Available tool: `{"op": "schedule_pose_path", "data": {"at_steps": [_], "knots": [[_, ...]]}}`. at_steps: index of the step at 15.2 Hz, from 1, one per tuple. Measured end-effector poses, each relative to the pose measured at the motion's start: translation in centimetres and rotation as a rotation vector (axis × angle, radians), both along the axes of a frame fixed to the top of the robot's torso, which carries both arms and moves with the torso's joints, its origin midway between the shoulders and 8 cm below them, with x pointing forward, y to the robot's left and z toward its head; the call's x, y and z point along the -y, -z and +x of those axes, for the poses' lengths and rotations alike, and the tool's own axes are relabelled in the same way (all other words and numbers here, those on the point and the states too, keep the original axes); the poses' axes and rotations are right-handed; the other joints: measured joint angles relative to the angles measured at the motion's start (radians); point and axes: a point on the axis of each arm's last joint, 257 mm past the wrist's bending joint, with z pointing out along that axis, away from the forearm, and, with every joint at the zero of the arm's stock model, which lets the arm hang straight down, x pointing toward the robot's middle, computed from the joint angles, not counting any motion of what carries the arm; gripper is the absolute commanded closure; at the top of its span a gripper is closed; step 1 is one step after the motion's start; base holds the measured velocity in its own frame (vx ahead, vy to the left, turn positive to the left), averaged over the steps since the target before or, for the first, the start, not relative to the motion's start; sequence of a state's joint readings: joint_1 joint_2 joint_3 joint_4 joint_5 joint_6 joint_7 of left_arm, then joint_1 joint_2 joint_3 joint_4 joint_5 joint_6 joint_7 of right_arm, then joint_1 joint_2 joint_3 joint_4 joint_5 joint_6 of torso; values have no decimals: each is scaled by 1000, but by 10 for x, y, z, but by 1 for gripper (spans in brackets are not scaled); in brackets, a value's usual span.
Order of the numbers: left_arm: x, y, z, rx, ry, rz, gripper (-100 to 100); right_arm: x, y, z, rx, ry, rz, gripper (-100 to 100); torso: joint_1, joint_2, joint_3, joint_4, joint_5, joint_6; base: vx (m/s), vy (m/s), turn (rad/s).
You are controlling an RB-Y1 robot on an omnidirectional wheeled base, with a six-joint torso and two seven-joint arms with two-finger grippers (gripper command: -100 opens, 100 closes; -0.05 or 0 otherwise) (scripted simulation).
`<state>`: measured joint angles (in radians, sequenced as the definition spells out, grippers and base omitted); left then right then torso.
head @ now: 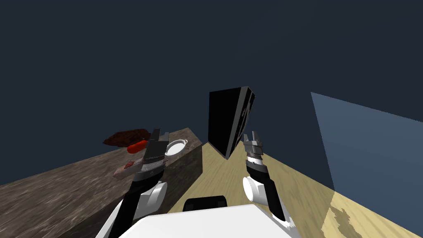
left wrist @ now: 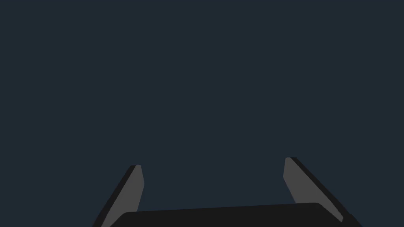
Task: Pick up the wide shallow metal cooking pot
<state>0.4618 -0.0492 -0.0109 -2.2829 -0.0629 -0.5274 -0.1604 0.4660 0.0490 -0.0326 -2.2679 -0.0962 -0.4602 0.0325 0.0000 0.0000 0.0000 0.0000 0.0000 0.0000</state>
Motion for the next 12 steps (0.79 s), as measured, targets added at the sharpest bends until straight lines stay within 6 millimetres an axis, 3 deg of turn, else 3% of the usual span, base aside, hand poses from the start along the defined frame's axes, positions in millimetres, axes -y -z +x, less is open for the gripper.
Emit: {"op": "schedule_pose_path", "data": {"at_steps": [12], "knots": [[-30, 43, 26, -235, 7, 33, -100, 0, 0, 0, 0, 0, 0, 0, 1, 1, 0, 0, 0, 0, -9, 6, -67]]}}
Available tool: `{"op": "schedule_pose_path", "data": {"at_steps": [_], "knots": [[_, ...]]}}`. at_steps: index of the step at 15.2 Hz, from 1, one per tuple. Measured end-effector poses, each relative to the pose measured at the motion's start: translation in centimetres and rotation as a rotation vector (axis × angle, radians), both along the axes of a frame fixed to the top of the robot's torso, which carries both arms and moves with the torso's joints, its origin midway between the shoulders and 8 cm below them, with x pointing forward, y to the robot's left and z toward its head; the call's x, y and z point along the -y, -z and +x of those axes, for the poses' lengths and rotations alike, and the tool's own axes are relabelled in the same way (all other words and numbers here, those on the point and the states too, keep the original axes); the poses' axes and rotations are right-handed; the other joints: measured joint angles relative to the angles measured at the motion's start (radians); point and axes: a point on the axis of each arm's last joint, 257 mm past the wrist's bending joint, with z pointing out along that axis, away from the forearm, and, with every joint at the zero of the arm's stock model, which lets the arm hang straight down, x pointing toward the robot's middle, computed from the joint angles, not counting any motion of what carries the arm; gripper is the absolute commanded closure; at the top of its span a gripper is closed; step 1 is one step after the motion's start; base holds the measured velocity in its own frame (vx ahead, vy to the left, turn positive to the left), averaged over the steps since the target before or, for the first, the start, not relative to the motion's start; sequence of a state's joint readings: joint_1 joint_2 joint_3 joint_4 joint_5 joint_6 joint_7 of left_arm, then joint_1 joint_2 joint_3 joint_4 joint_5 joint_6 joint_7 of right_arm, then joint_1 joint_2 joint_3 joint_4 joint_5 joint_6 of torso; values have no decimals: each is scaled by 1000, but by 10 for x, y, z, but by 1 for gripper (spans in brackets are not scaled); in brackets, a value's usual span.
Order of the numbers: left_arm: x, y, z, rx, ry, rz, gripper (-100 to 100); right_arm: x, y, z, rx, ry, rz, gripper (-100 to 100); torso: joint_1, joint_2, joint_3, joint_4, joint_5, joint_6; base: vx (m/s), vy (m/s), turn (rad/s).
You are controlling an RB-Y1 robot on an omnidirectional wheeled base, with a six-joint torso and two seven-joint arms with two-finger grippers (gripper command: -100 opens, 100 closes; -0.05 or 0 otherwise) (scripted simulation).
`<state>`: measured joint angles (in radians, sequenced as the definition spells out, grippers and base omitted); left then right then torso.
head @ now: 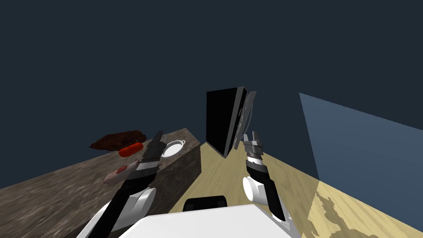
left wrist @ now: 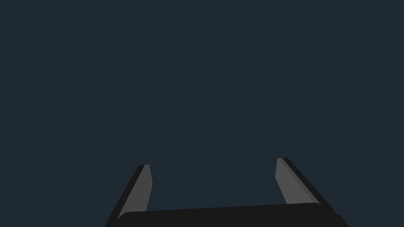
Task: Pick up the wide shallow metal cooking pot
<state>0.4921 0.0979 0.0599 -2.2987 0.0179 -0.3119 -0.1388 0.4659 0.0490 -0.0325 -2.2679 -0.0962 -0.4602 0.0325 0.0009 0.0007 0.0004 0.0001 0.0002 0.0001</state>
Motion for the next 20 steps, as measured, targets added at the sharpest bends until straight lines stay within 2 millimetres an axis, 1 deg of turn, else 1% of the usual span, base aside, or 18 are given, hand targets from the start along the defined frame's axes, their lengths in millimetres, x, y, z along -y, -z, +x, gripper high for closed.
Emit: {"op": "schedule_pose_path", "data": {"at_steps": [4, 9, 11, 16, 18, 20], "knots": [[-12, 18, 5, -81, -12, -11, -100, 0, 0, 0, 0, 0, 0, 0, 0, 0, 0, 0, 0, 0, -5, 7, -60], [-26, 34, 11, -166, -27, -27, -100, 0, 0, 0, 0, 0, 0, 0, 0, 0, 0, 0, 0, 0, -3, 5, -56], [-36, 43, 12, -205, -36, -37, -100, 0, 0, 0, 0, 0, 0, 0, 0, 0, 0, 0, 0, 0, -3, 7, -58], [-52, 61, 14, -296, -56, -62, -100, 0, 0, 0, 0, 0, 0, 0, 0, -1, 0, 0, 0, 0, -2, 8, -76], [-58, 72, 15, -339, -65, -75, -100, 0, 0, 0, 0, 0, 0, 0, 0, -1, 0, 0, 0, 0, 1, 7, -68], [-65, 79, 12, -376, -75, -87, -100, 0, 0, 0, 0, 0, 0, 0, 0, -1, 0, 0, 0, 0, 0, 9, -64]]}}
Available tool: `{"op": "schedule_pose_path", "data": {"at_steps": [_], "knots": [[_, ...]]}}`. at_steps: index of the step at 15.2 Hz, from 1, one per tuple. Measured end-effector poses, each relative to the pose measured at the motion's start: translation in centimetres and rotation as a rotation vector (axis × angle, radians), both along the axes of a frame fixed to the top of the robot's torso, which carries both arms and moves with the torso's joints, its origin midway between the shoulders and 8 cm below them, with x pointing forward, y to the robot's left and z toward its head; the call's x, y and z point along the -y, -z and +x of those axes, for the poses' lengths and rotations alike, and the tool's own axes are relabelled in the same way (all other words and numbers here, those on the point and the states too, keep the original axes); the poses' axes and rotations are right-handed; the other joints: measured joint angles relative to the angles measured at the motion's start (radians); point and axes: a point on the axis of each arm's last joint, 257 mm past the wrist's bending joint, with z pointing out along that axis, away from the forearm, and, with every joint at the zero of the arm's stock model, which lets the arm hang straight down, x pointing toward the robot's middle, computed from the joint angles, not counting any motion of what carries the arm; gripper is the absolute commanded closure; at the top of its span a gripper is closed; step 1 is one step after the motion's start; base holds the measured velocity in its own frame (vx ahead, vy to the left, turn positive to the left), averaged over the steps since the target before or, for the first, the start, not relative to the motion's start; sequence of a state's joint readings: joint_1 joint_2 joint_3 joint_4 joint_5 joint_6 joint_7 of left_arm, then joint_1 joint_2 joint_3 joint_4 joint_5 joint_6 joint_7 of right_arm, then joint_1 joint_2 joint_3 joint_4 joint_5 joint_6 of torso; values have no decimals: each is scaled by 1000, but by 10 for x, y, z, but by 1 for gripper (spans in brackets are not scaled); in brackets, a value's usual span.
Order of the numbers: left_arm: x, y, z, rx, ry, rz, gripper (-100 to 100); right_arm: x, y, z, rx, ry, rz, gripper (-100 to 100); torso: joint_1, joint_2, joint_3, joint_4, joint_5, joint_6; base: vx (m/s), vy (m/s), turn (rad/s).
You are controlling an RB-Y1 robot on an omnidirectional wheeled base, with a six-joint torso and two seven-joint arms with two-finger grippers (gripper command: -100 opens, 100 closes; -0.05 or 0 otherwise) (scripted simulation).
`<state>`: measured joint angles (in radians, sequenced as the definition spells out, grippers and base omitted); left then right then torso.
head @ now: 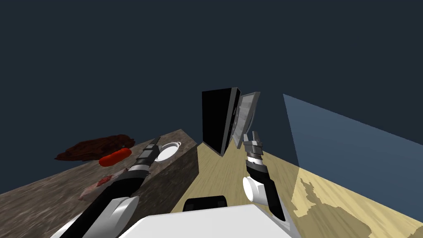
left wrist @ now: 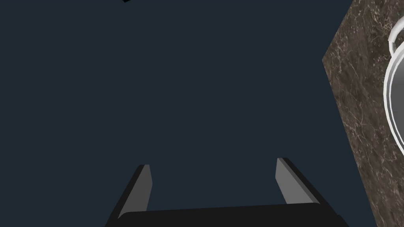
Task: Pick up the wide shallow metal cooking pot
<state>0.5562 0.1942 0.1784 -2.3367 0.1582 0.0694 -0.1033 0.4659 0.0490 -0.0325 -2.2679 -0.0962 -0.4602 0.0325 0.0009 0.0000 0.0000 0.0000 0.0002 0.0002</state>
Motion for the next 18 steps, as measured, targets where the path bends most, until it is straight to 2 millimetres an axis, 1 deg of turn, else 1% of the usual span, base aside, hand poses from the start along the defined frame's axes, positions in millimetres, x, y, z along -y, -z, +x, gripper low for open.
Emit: {"op": "schedule_pose_path", "data": {"at_steps": [3, 5, 10, 15, 18], "knots": [[-12, 14, 0, -59, -16, -21, -100, 0, 0, 0, 0, 0, 0, 0, 0, 0, 0, 0, 0, 0, 2, 9, -77], [-14, 22, 0, -94, -23, -31, -100, 0, 0, 0, 0, 0, 0, 0, 0, 0, 0, 0, 0, 0, 2, 6, -38], [-33, 43, -7, -185, -51, -67, -100, 0, 0, 0, 0, 0, 0, 0, 0, 0, 0, 0, 0, 0, 4, 12, -79], [-43, 64, -15, -271, -74, -100, -100, 0, 0, 0, 0, 0, 0, 0, 0, -1, 0, 0, 0, 0, 5, 8, -48], [-50, 71, -19, -315, -87, -119, -100, 0, 0, 0, 0, 0, 0, 0, 0, -1, 0, 0, 0, 0, 7, 13, -82]]}}
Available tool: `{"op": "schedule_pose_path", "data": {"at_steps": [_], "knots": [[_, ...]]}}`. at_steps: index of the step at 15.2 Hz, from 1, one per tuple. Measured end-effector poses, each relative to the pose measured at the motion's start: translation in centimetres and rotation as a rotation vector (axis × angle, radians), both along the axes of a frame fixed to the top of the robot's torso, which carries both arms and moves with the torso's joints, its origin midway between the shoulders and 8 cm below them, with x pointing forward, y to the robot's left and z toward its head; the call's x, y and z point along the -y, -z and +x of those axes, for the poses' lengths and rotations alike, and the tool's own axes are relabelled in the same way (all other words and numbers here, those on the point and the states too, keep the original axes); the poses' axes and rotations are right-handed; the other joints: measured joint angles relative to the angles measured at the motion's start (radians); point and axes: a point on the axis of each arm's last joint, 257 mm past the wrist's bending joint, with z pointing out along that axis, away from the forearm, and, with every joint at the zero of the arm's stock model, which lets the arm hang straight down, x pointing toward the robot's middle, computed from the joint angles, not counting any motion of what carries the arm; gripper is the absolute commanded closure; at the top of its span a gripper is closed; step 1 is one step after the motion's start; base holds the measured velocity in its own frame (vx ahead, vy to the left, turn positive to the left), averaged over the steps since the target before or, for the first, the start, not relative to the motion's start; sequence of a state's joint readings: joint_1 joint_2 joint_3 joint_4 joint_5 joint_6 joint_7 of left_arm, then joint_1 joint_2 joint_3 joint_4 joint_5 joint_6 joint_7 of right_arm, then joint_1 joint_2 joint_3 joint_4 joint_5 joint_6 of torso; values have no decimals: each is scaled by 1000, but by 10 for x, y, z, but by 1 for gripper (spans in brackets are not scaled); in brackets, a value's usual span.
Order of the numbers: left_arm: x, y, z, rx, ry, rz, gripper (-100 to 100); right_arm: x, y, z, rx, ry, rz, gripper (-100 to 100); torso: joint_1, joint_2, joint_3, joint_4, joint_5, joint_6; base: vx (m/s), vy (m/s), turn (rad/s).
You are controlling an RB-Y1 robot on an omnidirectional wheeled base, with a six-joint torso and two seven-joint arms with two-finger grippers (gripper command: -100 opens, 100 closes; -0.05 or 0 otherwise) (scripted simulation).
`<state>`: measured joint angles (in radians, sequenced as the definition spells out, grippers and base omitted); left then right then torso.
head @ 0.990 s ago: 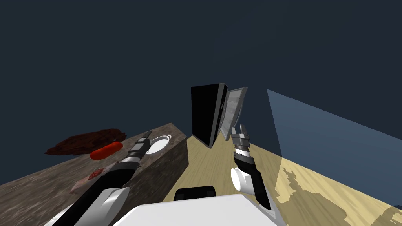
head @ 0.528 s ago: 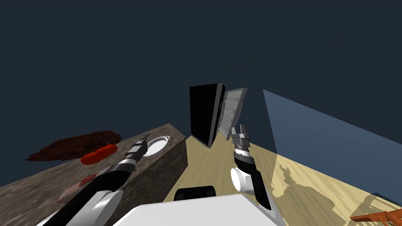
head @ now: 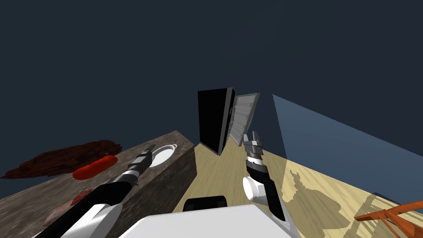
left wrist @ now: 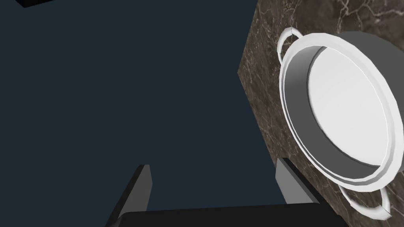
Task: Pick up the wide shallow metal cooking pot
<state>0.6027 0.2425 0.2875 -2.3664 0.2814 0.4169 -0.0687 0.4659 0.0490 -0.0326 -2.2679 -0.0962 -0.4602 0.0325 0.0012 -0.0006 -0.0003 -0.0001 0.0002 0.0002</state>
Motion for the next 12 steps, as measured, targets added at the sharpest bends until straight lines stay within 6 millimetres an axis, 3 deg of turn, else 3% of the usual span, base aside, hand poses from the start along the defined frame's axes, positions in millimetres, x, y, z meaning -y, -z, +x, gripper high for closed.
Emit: {"op": "schedule_pose_path", "data": {"at_steps": [12], "knots": [[-25, 48, -31, -213, -63, -94, -100, 0, 0, 0, 0, 0, 0, 0, 0, 0, 0, 0, 0, 0, 12, 15, -71]]}}
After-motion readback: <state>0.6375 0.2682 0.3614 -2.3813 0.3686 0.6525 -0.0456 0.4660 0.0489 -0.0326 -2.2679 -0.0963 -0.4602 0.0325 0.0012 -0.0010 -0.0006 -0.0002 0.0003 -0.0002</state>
